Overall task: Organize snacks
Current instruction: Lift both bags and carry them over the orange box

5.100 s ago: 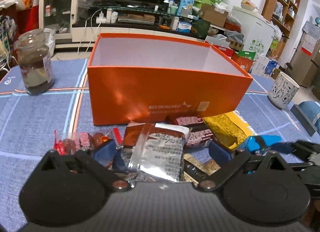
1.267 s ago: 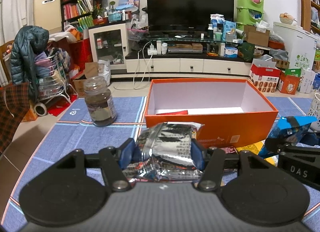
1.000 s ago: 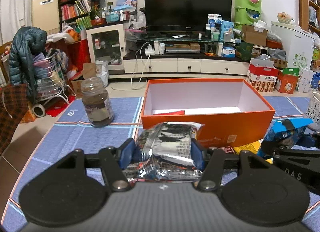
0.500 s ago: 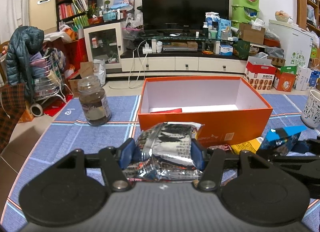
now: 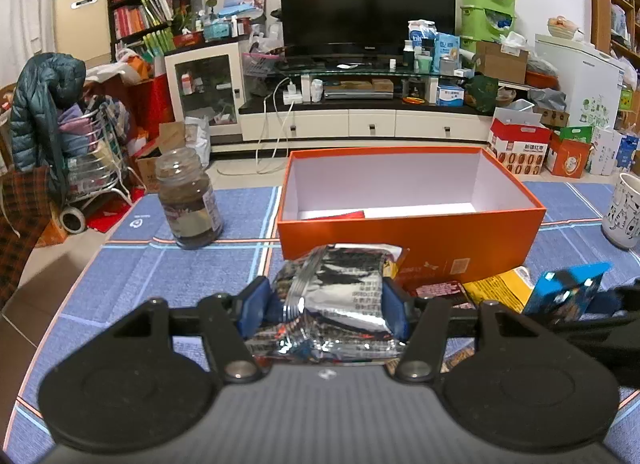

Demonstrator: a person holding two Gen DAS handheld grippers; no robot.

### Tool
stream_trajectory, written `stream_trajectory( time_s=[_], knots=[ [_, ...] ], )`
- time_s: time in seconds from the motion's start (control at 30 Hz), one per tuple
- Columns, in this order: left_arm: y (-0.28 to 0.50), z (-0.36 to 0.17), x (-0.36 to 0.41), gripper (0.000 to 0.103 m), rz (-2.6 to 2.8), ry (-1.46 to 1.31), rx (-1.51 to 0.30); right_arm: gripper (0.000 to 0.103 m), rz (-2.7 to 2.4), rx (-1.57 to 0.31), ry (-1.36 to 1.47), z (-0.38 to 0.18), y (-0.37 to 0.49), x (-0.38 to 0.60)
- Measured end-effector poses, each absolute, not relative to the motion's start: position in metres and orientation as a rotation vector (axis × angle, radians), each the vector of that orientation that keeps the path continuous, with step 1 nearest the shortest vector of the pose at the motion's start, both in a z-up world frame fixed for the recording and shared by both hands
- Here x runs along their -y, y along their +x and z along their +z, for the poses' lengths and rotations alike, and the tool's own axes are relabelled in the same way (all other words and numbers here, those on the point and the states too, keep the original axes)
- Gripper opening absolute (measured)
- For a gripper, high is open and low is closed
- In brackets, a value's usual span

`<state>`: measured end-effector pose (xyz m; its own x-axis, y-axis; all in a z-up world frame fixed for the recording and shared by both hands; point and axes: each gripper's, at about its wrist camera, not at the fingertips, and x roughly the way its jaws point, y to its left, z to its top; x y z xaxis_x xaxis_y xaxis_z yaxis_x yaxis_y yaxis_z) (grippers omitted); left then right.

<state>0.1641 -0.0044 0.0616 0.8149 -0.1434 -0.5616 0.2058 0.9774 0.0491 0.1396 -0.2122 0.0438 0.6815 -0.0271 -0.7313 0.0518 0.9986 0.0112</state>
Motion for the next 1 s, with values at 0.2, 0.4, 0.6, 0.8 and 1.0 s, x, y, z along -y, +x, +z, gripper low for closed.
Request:
stream_trajectory(
  time_s=[0.2,0.4,0.6,0.8,1.0],
  knots=[
    [0.16,0.065,0.004,0.059,-0.19,0.108,-0.582,0.039,-0.058,-0.603,-0.016,0.086,0.111,0.209],
    [0.155,0.068,0.001,0.059,-0.19,0.105,-0.577,0.039,-0.071,-0.431,-0.024,0.113,0.092,0.204],
    [0.152,0.071,-0.002,0.059,-0.193,0.101,-0.573,0.039,-0.074,-0.377,-0.034,0.119,0.088,0.2],
    [0.151,0.074,-0.003,0.059,-0.194,0.099,-0.578,0.039,-0.069,-0.354,-0.051,0.118,0.092,0.196],
    [0.157,0.09,-0.004,0.058,-0.213,0.068,-0.553,0.039,-0.033,-0.393,-0.017,0.12,0.105,0.201]
  ],
)
